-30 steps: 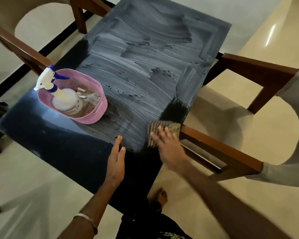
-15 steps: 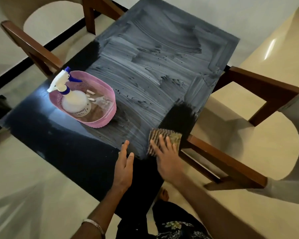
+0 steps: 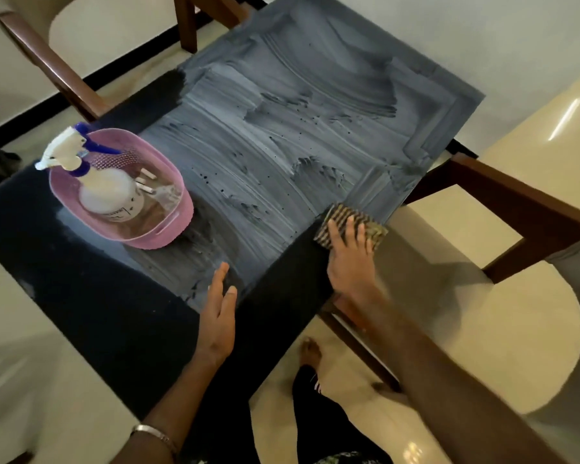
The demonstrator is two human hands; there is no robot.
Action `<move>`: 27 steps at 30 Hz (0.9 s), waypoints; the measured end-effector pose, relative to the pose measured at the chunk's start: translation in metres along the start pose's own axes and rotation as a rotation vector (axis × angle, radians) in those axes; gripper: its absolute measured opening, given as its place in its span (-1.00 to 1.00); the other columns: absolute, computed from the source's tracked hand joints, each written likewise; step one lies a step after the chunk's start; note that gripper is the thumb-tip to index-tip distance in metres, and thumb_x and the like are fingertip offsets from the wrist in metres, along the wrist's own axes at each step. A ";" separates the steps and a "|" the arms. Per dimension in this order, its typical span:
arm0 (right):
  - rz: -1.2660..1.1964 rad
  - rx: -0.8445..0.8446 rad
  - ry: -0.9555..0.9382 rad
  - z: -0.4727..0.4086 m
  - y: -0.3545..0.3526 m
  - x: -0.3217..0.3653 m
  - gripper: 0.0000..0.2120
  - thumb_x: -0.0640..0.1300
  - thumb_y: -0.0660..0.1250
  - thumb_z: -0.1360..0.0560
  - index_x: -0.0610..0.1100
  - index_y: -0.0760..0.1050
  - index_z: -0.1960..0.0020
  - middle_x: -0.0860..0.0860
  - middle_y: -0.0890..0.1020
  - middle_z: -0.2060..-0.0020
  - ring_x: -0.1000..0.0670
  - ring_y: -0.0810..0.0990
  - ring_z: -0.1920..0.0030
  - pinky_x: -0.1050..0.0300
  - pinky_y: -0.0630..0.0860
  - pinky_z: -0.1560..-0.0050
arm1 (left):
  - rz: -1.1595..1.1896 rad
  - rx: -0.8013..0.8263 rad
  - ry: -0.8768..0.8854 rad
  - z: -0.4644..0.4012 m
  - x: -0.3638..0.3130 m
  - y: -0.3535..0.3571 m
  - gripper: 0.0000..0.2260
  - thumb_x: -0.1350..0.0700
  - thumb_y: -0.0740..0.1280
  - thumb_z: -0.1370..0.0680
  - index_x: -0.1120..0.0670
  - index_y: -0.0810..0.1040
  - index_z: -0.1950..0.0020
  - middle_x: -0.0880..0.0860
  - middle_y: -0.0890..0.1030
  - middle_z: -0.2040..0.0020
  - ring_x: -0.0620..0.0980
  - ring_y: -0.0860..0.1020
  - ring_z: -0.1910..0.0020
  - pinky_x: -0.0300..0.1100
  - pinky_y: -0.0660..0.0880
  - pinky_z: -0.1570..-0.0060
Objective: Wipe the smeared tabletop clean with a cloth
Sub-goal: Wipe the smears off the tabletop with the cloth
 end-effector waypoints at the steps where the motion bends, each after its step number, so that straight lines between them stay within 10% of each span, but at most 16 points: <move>1: 0.007 -0.011 0.023 -0.023 -0.013 -0.019 -0.40 -0.07 0.04 -0.65 0.09 -0.12 -0.62 -0.11 -0.10 -0.61 -0.21 -0.16 -0.59 -0.19 -0.15 -0.57 | -0.001 -0.008 -0.004 -0.001 -0.002 0.007 -0.51 -0.08 0.06 -0.59 -0.12 0.18 -0.54 -0.18 0.20 -0.54 -0.30 0.13 -0.50 -0.36 0.08 -0.39; 9: -0.009 0.058 0.085 -0.147 -0.072 -0.119 -0.42 -0.07 0.05 -0.67 0.09 -0.09 -0.62 -0.12 -0.15 -0.61 -0.24 -0.19 -0.58 -0.22 -0.19 -0.54 | -0.049 -0.075 -0.037 -0.008 -0.016 0.047 -0.56 0.00 0.04 -0.66 -0.08 0.16 -0.56 -0.17 0.19 -0.55 -0.38 0.12 -0.44 -0.52 0.06 -0.26; 21: 0.075 0.254 -0.510 0.080 0.027 0.043 -0.17 -0.08 0.26 -0.56 0.17 -0.23 -0.59 0.02 -0.41 -0.49 -0.15 -0.35 -0.56 -0.16 -0.43 -0.47 | -0.147 -0.154 -0.051 -0.007 -0.023 0.066 -0.58 0.03 0.03 -0.68 0.00 0.17 -0.56 -0.04 0.19 -0.57 -0.12 0.13 -0.53 -0.18 0.04 -0.47; 27: 0.045 0.187 -0.457 0.039 0.008 0.020 -0.18 -0.09 0.28 -0.54 0.15 -0.16 -0.60 0.01 -0.27 -0.57 -0.13 -0.27 -0.58 -0.13 -0.38 -0.49 | -0.137 -0.137 -0.037 -0.012 -0.029 0.071 -0.52 -0.01 0.04 -0.64 0.01 0.16 -0.57 -0.04 0.17 -0.57 -0.09 0.10 -0.55 -0.02 0.02 -0.53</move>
Point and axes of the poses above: each hand's wrist, its own z-axis away from the middle knuckle, its own y-axis out of the palm, x = y × z, the point moved 7 cm from there along -z, towards the middle knuckle
